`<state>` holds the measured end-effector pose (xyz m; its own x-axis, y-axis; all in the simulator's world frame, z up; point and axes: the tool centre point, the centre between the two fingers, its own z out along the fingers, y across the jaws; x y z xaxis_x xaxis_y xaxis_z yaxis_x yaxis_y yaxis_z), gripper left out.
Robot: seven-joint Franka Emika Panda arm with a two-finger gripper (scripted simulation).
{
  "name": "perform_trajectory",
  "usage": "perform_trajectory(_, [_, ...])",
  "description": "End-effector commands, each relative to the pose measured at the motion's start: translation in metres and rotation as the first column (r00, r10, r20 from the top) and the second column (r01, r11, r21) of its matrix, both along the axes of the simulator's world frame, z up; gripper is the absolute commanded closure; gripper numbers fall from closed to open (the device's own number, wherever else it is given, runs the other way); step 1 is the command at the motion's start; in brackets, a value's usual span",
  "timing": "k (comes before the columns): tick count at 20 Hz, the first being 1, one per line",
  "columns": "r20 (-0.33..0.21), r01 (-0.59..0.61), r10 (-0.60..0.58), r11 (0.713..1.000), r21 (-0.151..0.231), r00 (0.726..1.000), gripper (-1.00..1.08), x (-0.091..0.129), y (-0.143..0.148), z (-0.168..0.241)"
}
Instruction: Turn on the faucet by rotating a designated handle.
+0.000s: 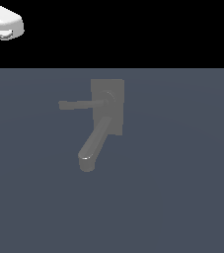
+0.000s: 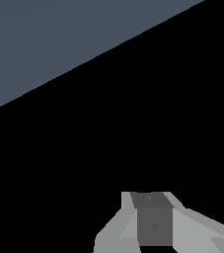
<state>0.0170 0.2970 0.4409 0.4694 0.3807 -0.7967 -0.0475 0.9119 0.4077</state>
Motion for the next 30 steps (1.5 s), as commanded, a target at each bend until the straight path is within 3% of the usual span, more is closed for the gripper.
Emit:
perform_trajectory(1, [-0.064, -0.009, 0.005, 0.998, -0.063, 0.998, 1.08, 0.01, 0.0, -0.047])
perform_trajectory(8, [-0.263, -0.008, -0.047, 0.979, -0.203, 0.964, 1.08, 0.032, -0.034, -0.182])
perform_trajectory(15, [-0.399, 0.005, -0.121, 0.96, -0.28, 0.909, 1.08, 0.035, -0.081, -0.275])
perform_trajectory(22, [-0.464, 0.015, -0.167, 0.949, -0.314, 0.87, 1.08, 0.031, -0.11, -0.32])
perform_trajectory(30, [-0.468, 0.015, -0.169, 0.949, -0.316, 0.868, 1.08, 0.031, -0.111, -0.323])
